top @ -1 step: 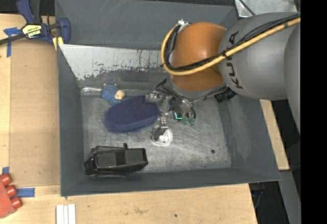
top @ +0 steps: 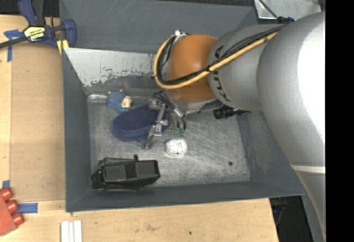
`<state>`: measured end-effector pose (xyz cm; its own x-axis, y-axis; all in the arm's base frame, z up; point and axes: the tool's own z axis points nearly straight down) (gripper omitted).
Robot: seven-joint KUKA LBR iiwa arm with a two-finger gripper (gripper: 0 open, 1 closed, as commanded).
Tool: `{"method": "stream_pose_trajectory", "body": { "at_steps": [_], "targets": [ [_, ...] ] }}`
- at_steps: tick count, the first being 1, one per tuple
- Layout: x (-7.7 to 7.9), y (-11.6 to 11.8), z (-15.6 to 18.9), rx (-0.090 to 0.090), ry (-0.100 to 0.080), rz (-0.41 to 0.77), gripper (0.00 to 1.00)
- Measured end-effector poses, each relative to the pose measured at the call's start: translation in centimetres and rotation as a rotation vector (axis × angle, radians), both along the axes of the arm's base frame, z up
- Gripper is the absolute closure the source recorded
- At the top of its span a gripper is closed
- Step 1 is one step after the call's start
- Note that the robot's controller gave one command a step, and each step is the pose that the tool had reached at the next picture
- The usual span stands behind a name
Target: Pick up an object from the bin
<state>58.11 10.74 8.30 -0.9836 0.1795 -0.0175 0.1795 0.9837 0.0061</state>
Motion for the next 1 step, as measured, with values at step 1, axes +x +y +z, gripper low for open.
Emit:
{"method": "stream_pose_trajectory", "body": {
  "at_steps": [1],
  "targets": [
    [0.36, -0.05, 0.48, 0.001, -0.012, -0.002, 1.00]
  ]
}}
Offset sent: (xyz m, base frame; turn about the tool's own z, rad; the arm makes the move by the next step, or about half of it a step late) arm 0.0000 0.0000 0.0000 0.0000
